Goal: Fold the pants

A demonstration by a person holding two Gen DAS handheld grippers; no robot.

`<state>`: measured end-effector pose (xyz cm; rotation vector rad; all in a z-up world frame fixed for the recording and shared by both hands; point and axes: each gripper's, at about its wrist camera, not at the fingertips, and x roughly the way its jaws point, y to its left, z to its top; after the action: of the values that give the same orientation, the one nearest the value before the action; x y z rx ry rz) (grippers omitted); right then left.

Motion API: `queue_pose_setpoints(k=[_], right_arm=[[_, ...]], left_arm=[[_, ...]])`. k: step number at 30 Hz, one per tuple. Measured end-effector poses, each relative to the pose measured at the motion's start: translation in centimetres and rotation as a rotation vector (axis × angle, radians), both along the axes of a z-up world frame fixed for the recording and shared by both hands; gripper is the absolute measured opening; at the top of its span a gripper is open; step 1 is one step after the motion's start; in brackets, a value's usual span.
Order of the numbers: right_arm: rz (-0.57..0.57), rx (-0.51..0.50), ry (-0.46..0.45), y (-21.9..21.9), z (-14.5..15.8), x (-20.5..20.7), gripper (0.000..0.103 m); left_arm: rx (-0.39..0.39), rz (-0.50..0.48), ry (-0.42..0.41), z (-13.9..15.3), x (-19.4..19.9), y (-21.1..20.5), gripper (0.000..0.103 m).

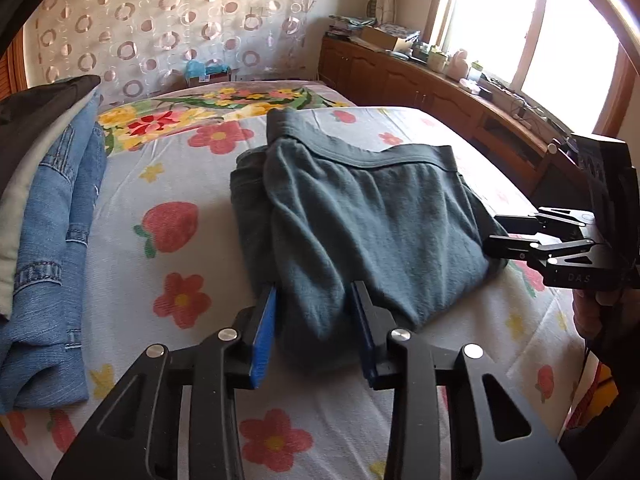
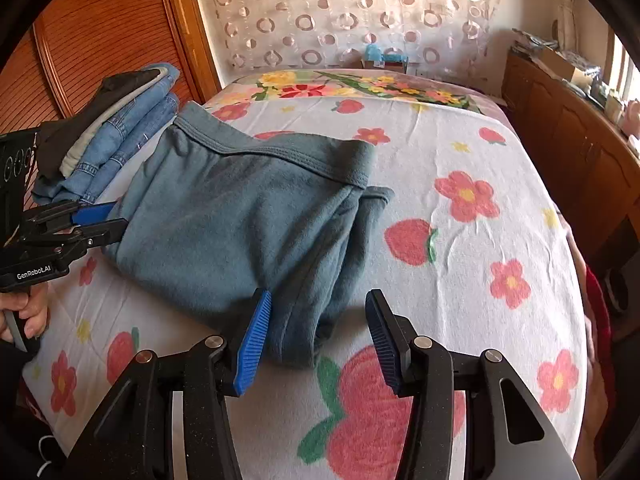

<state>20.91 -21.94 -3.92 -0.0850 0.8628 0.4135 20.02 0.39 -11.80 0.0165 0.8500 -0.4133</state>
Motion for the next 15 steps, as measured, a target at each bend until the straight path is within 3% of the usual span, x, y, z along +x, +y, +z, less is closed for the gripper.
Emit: queue_pose_setpoints(k=[1, 3, 8, 15], right_arm=[[-0.001, 0.005, 0.000, -0.2, -0.1, 0.0, 0.051], [0.003, 0.002, -0.005, -0.2, -0.1, -0.1, 0.050], [0.046, 0.017, 0.000, 0.1, -0.5, -1.0, 0.011], [0.049, 0.003, -0.024, -0.9, 0.1, -1.7, 0.007]], left_arm=[[-0.002, -0.005, 0.000, 0.0, 0.0, 0.0, 0.028], [-0.010, -0.008, 0.003, 0.0, 0.0, -0.1, 0.023], [-0.018, -0.001, -0.001, 0.1, -0.3, 0.0, 0.008], [-0.026, -0.004, -0.004, 0.7, -1.1, 0.2, 0.006]])
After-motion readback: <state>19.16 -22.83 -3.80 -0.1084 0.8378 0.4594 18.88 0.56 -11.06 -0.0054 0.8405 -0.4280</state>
